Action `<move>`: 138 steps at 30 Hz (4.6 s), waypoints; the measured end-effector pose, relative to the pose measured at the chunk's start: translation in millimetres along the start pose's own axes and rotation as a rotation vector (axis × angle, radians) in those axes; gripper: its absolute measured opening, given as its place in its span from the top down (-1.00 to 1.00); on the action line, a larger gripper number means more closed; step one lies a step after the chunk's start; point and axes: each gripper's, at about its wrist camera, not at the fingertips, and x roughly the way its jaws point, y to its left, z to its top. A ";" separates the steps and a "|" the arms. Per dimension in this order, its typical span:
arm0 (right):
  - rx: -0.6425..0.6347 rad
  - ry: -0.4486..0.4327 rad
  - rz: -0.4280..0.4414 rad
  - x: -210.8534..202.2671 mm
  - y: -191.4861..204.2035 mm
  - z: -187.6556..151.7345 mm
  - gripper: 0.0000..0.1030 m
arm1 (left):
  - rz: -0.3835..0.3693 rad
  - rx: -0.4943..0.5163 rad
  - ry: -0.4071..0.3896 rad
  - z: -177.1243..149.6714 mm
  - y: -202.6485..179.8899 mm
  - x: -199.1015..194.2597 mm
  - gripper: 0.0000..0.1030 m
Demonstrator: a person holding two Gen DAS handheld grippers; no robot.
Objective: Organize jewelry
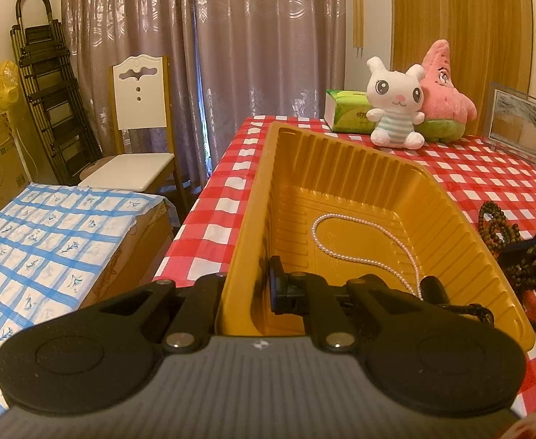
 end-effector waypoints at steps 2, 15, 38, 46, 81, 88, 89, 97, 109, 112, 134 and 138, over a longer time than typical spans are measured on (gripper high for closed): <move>0.039 -0.026 0.015 -10.8 -2.2 5.9 0.85 | 0.000 0.001 0.000 0.1 0.0 0.3 0.82; 0.383 -0.072 0.320 -52.5 0.2 42.5 0.85 | 0.002 0.005 -0.004 -0.1 -2.3 -1.9 0.84; 0.436 -0.081 0.390 -25.9 39.4 66.0 -0.04 | 0.005 0.004 0.000 2.6 -2.0 -5.2 0.83; 0.478 -0.122 0.340 -44.7 15.9 62.9 -0.04 | 0.010 0.004 0.001 2.2 -0.7 -6.3 0.84; 0.521 0.015 0.012 -108.8 -90.4 -46.7 -0.04 | 0.052 0.013 0.007 1.6 -12.0 -13.9 0.84; 0.425 0.019 0.066 -94.0 -70.9 -38.9 -0.04 | 0.053 0.007 0.011 1.0 -11.3 -14.3 0.84; 0.410 0.023 0.073 -91.0 -67.6 -37.8 -0.03 | 0.053 0.006 0.012 0.7 -11.1 -14.3 0.84; 0.307 0.103 0.058 -54.6 -44.1 -40.0 0.55 | 0.051 0.002 0.015 -0.4 -9.9 -14.2 0.83; 0.191 0.142 -0.025 -27.5 -28.4 -38.1 0.85 | 0.048 0.000 0.018 -0.6 -10.3 -11.0 0.83; 0.212 0.137 -0.017 -31.5 -30.6 -37.5 0.87 | 0.046 0.001 0.019 -0.6 -10.3 -10.0 0.83; 0.528 -0.031 0.312 -89.1 3.5 52.9 0.88 | 0.023 0.007 0.017 2.8 -11.0 -6.9 0.88; 0.487 -0.031 0.351 -74.6 38.3 71.9 0.88 | 0.017 0.007 0.018 3.4 -10.1 -7.6 0.88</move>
